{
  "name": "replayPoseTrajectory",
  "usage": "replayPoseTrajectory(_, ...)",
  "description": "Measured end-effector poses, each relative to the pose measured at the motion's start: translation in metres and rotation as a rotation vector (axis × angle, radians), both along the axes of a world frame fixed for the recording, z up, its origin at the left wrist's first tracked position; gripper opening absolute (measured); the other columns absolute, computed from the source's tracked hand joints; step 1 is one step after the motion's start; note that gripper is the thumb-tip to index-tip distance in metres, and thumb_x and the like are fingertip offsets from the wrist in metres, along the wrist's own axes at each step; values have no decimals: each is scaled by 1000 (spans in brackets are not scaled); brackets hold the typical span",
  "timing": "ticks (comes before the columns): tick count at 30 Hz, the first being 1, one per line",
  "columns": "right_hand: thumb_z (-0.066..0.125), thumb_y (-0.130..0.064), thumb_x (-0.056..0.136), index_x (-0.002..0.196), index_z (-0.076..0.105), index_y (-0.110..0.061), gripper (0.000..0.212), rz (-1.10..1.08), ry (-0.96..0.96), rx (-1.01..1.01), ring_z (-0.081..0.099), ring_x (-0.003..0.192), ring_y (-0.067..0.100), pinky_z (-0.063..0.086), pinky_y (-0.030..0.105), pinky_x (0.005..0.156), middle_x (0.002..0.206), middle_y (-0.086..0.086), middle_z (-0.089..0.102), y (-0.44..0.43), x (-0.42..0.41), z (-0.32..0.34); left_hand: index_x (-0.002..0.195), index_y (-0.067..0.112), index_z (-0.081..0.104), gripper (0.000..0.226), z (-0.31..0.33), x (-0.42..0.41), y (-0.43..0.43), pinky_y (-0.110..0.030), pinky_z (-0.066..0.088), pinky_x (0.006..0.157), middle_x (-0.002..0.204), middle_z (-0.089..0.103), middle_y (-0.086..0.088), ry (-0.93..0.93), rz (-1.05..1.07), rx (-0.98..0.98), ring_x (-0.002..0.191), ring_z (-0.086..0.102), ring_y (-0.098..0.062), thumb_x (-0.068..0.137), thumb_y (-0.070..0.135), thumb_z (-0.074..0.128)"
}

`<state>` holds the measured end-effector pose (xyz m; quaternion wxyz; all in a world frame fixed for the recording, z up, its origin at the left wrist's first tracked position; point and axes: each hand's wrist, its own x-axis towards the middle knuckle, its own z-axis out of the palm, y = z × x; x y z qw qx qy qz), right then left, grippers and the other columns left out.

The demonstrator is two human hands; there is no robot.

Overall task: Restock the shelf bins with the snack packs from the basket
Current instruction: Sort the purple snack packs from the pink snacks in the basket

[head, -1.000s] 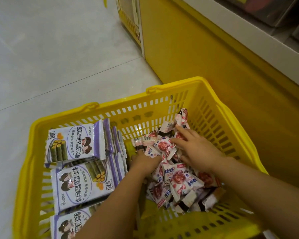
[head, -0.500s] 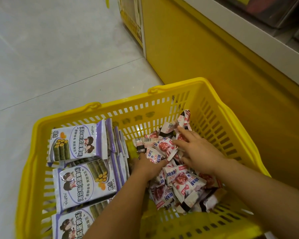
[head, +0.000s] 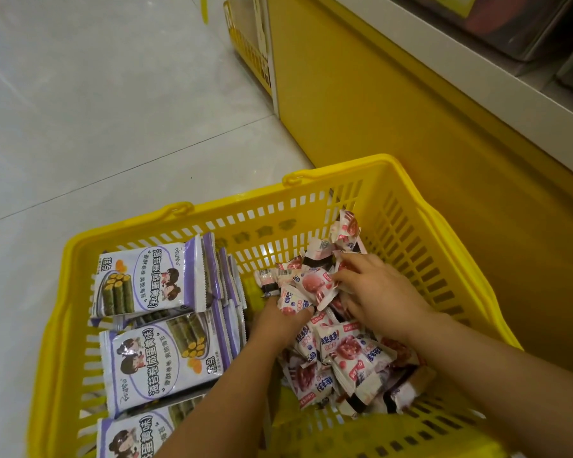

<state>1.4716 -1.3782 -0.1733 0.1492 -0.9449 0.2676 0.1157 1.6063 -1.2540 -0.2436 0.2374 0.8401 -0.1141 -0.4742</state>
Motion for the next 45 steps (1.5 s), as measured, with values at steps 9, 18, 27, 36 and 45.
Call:
replayPoseTrajectory(9,54,-18,92,147,13,-42,73,53,218,-30,11,142,36,36,52,107,159,7,2,10,1,-5,122,24,53,49,9,-8,-1,-40,51,93,121,50,-6,-138,13,-50,103,58,-24,81,44,70)
replayPoseTrajectory(18,58,-19,89,150,3,-40,85,122,347,-46,-8,146,36,18,60,114,159,8,-16,4,4,-9,120,22,55,36,18,-13,-5,-37,55,83,95,62,7,-104,63,-135,92,63,-17,86,24,67)
replayPoseTrajectory(27,55,-10,88,151,12,-37,81,114,333,12,-10,146,36,14,60,115,160,6,-16,1,2,-6,128,21,52,46,19,-9,-1,-35,53,85,118,64,-1,-107,-45,-44,104,63,-22,86,25,69)
replayPoseTrajectory(36,54,-10,86,148,24,-38,74,71,245,66,0,147,34,15,56,116,162,5,-2,-1,0,1,125,17,55,39,25,-11,0,-36,50,89,121,64,-3,-215,-112,-37,110,61,-24,88,22,67)
replayPoseTrajectory(45,53,-19,93,141,41,-29,51,75,109,60,36,135,20,35,35,110,150,-2,36,0,-4,57,128,19,54,44,60,-18,13,-40,55,86,114,64,-3,-461,-261,-90,104,59,-23,87,26,67)
